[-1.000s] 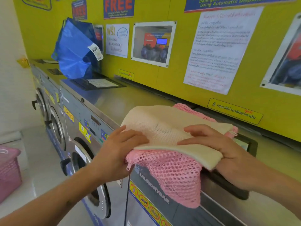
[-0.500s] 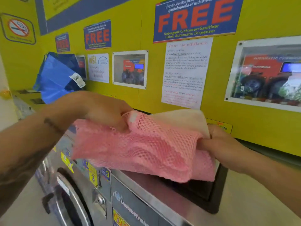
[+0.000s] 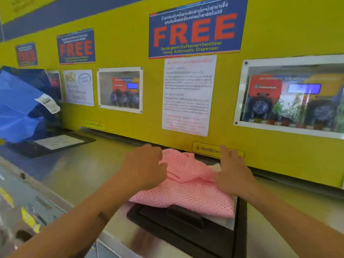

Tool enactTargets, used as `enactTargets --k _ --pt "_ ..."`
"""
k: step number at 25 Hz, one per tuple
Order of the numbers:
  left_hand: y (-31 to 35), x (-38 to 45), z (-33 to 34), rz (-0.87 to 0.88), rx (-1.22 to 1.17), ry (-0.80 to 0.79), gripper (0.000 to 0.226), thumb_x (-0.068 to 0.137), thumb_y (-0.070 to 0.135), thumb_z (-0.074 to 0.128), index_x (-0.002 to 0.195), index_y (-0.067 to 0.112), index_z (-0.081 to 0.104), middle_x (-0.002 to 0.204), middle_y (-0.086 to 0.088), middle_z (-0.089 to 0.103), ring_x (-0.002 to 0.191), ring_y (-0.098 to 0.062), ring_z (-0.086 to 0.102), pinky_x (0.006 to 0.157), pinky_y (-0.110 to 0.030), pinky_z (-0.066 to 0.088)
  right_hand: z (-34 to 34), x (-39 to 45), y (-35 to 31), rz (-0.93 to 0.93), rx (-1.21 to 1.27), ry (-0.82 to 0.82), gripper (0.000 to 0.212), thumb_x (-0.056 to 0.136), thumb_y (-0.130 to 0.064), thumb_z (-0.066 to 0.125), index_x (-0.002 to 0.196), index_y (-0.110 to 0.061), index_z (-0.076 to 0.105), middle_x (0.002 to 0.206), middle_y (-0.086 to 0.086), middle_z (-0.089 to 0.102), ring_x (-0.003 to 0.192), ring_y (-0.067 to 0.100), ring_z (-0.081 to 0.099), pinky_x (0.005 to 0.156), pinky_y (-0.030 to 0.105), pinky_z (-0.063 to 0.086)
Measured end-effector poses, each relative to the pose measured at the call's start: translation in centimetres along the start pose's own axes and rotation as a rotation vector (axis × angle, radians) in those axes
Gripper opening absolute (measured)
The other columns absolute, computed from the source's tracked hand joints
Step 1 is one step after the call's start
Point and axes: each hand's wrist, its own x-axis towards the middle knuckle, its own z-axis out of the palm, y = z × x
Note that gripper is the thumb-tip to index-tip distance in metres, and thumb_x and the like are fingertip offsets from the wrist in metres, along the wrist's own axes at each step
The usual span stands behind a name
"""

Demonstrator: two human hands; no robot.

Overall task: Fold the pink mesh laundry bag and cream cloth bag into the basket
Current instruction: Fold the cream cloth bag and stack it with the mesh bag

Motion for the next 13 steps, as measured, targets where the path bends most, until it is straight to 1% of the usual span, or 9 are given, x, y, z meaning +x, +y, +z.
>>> enactTargets --k 1,2,3,5,6,7,9,11,13 --pt "-0.4 -1.0 1.2 -0.046 0.013 -0.069 0.036 0.090 0.048 0.046 0.115 0.028 0.060 0.122 0.000 0.057 0.114 -0.024 0.055 0.097 -0.042 0.043 0.3 -0.2 -0.3 -0.144 0.002 0.070 0.086 0.082 -0.033 0.062 0.151 -0.029 0.012 0.151 0.005 0.029 0.138 0.027 0.029 0.111 0.045 0.035" --pt "-0.8 -1.6 2.2 -0.088 0.036 -0.108 0.042 0.089 0.052 0.044 0.119 0.028 0.059 0.128 -0.002 0.054 0.118 -0.025 0.051 0.100 -0.043 0.041 0.4 -0.4 -1.0 -0.283 0.028 0.058 0.079 0.081 -0.025 0.057 0.149 -0.034 0.018 0.150 0.000 0.030 0.138 0.023 0.027 0.114 0.045 0.030" --pt "-1.2 -1.9 3.1 -0.120 0.057 -0.154 0.048 0.088 0.055 0.041 0.125 0.028 0.056 0.134 -0.005 0.050 0.123 -0.027 0.046 0.102 -0.046 0.036 0.6 -0.3 -1.8 -0.383 0.060 -0.014 0.074 0.080 -0.021 0.053 0.146 -0.038 0.025 0.148 -0.004 0.032 0.137 0.020 0.026 0.115 0.045 0.028" --pt "-1.9 -2.3 4.8 -0.132 0.048 -0.296 0.057 0.090 0.059 0.032 0.139 0.032 0.043 0.149 -0.007 0.035 0.137 -0.030 0.030 0.109 -0.054 0.025 1.4 0.5 -3.0 -0.431 0.009 -0.204 0.055 0.081 -0.027 0.054 0.133 -0.040 0.044 0.142 -0.006 0.040 0.131 0.018 0.035 0.111 0.046 0.033" --pt "-2.4 -2.3 5.5 -0.109 0.045 -0.355 0.060 0.091 0.060 0.027 0.144 0.035 0.035 0.156 -0.006 0.026 0.143 -0.030 0.021 0.112 -0.057 0.019 1.8 1.5 -3.1 -0.410 -0.068 -0.227 0.041 0.082 -0.030 0.054 0.122 -0.035 0.054 0.133 -0.003 0.050 0.122 0.019 0.045 0.103 0.045 0.042" --pt "-3.1 -2.1 5.9 -0.076 0.051 -0.394 0.062 0.091 0.062 0.023 0.148 0.037 0.027 0.160 -0.004 0.019 0.147 -0.028 0.015 0.115 -0.058 0.015 1.9 2.7 -2.8 -0.348 -0.130 -0.185 0.028 0.082 -0.030 0.054 0.109 -0.028 0.061 0.119 0.000 0.059 0.110 0.021 0.054 0.092 0.044 0.050" --pt "-4.6 -1.6 5.8 -0.014 0.055 -0.438 0.066 0.091 0.064 0.019 0.152 0.039 0.017 0.164 -0.001 0.011 0.150 -0.024 0.008 0.117 -0.057 0.010 1.1 5.0 -1.3 -0.132 -0.167 -0.018 0.018 0.082 -0.027 0.056 0.097 -0.020 0.061 0.097 0.001 0.064 0.092 0.024 0.062 0.075 0.040 0.055" --pt "-5.7 -1.6 5.4 0.031 0.030 -0.469 0.069 0.090 0.066 0.022 0.153 0.039 0.016 0.165 0.001 0.010 0.151 -0.023 0.007 0.119 -0.052 0.009 -0.6 6.2 0.8 0.101 -0.212 0.060 0.035 0.080 -0.032 0.064 0.110 -0.016 0.054 0.098 0.004 0.061 0.090 0.026 0.060 0.069 0.035 0.050" --pt "-6.6 -1.7 5.1 0.058 -0.046 -0.473 0.075 0.084 0.069 0.028 0.152 0.038 0.022 0.164 0.001 0.014 0.150 -0.021 0.013 0.121 -0.042 0.012 -1.6 6.3 1.9 0.159 -0.259 0.065 0.057 0.077 -0.040 0.070 0.123 -0.015 0.048 0.112 0.009 0.058 0.099 0.030 0.059 0.071 0.036 0.046"
